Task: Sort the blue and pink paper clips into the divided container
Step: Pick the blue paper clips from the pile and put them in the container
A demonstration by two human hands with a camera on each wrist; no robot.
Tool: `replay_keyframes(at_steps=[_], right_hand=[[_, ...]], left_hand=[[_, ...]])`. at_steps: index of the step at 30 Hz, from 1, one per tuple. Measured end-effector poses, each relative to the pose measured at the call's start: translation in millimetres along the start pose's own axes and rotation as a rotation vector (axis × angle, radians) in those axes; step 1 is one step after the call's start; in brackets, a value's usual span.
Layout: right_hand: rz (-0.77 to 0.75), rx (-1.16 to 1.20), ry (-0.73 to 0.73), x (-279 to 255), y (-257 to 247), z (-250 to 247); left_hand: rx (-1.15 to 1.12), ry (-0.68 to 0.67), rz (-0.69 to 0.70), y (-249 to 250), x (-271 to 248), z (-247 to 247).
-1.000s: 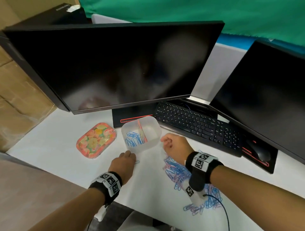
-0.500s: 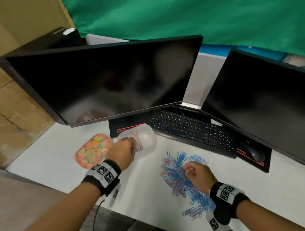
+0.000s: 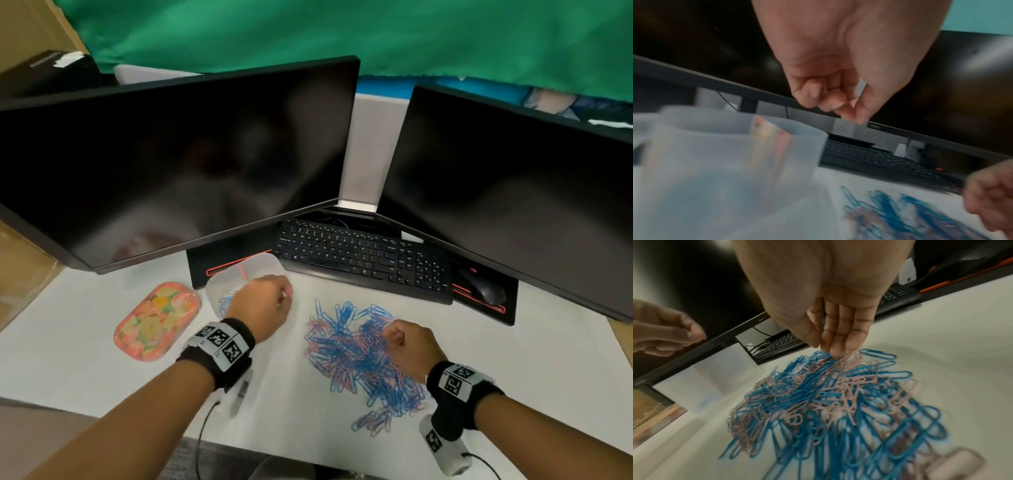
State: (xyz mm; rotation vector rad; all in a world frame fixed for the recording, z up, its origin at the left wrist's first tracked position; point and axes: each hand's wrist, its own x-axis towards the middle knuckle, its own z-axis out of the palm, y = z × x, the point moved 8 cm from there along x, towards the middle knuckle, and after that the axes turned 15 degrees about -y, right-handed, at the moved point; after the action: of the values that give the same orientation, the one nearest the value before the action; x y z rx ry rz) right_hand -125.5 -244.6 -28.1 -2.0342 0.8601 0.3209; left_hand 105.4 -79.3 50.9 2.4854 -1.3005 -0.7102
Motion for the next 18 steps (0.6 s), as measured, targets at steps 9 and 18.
replay_keyframes(at_steps=[9,18], right_hand=[[0.075,-0.120,0.118,30,7,-42],[-0.005,-0.336,-0.043,70,-16,-25]], left_hand=[[0.016,-0.263,-0.227,25,57,74],[0.070,-0.331,-0.365,10,76,94]])
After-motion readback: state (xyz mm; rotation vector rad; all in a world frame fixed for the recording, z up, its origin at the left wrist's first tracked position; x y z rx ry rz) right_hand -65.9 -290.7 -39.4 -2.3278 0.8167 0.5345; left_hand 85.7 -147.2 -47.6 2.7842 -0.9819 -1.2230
